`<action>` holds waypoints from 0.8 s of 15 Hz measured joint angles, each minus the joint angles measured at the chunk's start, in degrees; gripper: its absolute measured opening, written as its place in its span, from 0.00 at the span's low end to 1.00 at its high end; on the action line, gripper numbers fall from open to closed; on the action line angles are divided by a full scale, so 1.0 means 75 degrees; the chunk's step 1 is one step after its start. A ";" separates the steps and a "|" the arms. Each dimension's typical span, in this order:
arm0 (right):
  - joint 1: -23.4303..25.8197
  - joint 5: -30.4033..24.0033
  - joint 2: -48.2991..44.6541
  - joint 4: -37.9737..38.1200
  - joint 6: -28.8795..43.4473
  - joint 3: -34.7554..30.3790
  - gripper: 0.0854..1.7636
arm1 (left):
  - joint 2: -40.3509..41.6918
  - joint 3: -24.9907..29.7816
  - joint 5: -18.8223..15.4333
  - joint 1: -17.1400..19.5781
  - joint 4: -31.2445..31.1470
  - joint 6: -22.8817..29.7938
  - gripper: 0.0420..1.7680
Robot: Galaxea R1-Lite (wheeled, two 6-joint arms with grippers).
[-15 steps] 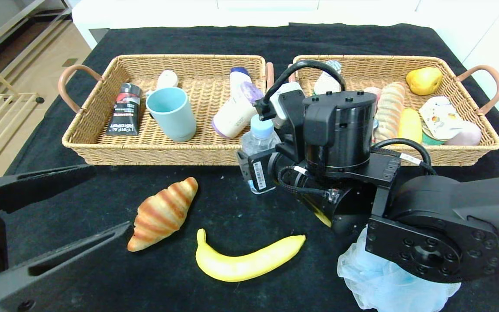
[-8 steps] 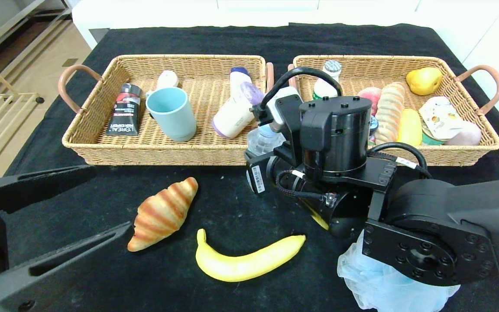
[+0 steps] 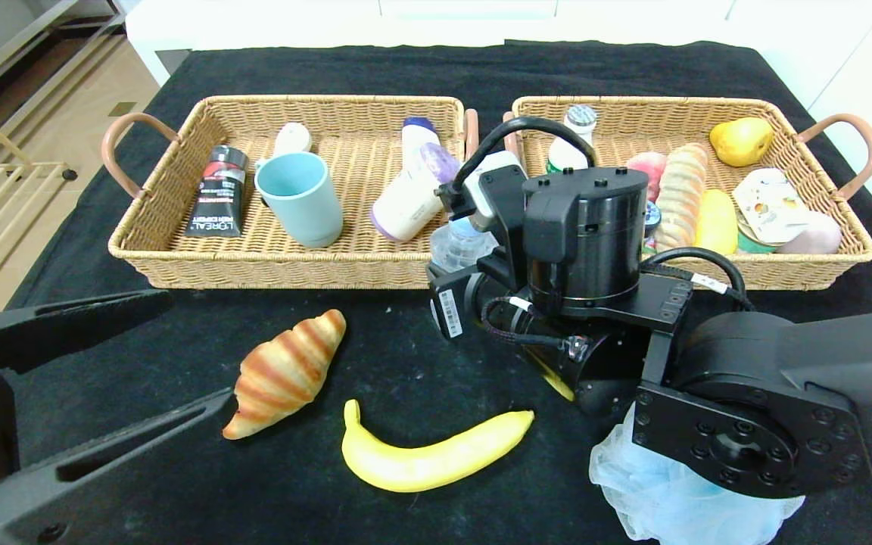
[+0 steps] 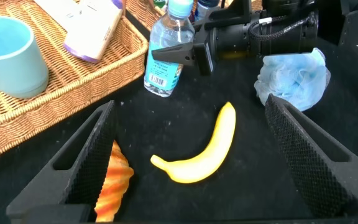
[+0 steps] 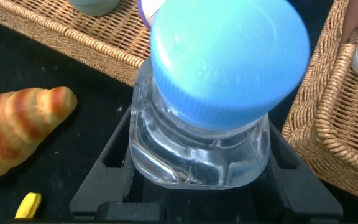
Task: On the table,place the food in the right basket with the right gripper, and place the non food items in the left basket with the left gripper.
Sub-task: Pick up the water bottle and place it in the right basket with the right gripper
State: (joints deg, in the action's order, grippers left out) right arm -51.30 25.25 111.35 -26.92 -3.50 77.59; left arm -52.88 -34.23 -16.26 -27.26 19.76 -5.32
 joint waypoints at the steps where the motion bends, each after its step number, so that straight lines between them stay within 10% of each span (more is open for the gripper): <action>1: -0.0033 0.0000 -0.0033 0.0044 -0.0018 0.0003 0.54 | -0.0005 0.0000 0.0000 0.0000 0.0003 0.0000 0.97; 12: 0.0005 -0.0003 -0.1590 0.1112 -0.0029 0.0463 0.53 | -0.0098 0.0029 0.0031 0.0000 -0.0003 -0.0026 0.97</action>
State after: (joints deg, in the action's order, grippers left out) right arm -51.26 25.22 99.43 -18.58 -3.72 81.07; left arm -53.61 -34.01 -16.03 -27.26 19.74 -5.51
